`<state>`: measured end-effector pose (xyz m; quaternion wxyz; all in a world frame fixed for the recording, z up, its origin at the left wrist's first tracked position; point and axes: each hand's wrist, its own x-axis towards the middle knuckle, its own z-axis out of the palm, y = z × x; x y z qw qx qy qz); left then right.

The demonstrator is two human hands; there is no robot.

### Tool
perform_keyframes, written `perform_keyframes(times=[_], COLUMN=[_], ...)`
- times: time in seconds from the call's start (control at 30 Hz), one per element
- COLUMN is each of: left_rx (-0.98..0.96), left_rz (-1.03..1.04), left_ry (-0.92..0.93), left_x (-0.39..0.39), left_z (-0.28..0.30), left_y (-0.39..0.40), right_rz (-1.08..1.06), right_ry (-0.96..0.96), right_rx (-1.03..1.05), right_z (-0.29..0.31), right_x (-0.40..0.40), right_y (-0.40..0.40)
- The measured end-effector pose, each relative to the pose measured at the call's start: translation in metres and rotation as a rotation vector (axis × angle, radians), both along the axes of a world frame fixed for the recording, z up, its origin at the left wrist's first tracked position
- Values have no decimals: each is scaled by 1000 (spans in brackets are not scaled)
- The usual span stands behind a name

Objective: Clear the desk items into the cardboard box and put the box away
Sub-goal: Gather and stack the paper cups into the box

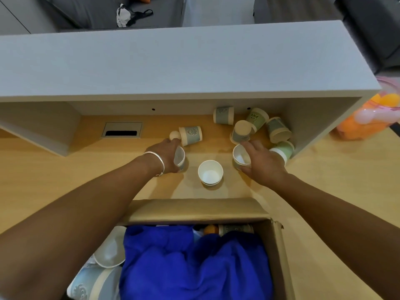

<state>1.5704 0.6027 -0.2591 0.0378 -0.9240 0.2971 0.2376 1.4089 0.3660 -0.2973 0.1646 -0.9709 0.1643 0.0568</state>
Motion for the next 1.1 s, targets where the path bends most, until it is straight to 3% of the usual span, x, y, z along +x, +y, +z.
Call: perform_keyframes(times=[0.23,0.37,0.57,0.87,1.1], left_rx=[-247,-327,-405,-414,-446], left_rz=[14,-6,-25,-1,18], left_ry=[-54,-82,-101,-102,-166], left_x=[-20,-30,-47,-65,-80], left_z=[49,65,76,81,90], left_y=[9,24,42,35,26], right_rz=[87,232,343,413,418], right_ry=[-271,-177,-7,-1,-106], right_rx=[152,101,4,-32,-19], right_z=[64,85,62,55,38], right_x=[-7,-3,10,18,13], right_y=[32,62,82,75,58])
